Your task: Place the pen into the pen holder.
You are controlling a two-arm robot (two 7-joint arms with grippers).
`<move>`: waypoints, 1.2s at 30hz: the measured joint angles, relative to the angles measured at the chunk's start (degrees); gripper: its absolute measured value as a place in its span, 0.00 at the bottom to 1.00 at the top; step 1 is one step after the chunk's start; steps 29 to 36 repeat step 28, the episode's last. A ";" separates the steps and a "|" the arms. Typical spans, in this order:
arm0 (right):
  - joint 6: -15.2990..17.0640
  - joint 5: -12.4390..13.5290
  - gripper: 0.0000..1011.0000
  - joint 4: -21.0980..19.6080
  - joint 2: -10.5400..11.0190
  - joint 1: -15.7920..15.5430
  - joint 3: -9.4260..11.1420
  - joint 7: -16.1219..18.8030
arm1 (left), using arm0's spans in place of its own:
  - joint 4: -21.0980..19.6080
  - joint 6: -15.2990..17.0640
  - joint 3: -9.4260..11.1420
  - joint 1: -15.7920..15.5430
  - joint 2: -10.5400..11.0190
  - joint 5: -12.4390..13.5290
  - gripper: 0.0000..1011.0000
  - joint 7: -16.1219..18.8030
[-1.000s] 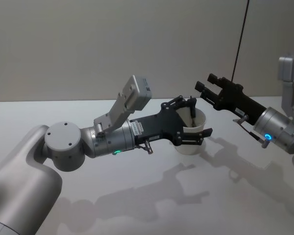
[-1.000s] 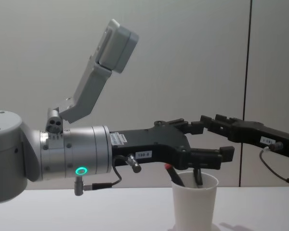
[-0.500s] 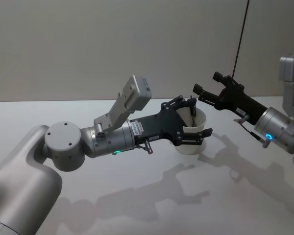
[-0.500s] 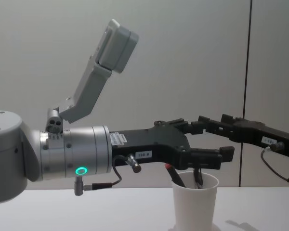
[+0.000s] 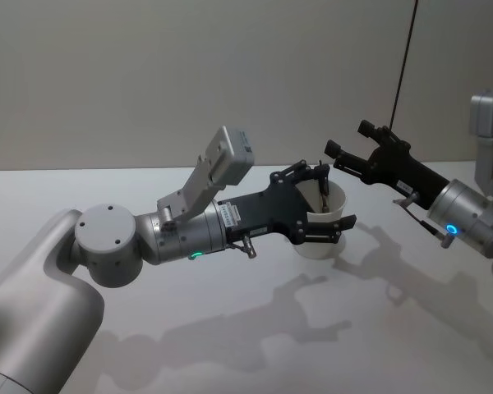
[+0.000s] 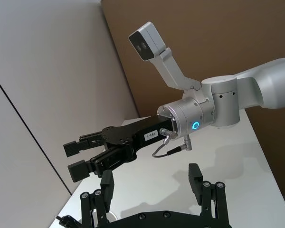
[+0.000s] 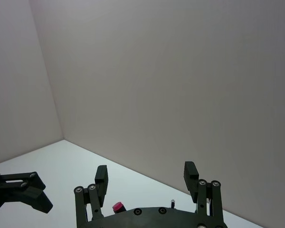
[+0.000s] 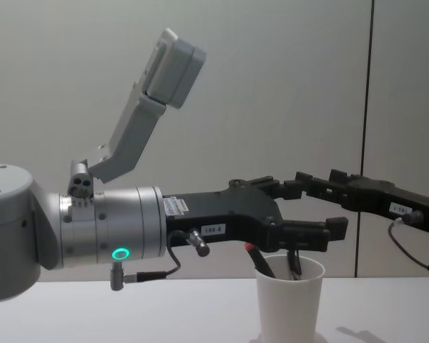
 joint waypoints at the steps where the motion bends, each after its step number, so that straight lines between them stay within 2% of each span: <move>1: -0.01 0.00 0.99 0.00 0.00 0.00 0.00 0.00 | 0.00 0.00 0.00 0.00 0.00 0.00 0.99 0.00; 36: -0.05 0.06 0.99 0.00 0.04 -0.01 0.00 0.02 | 0.00 0.00 0.00 0.00 0.00 0.00 0.99 0.00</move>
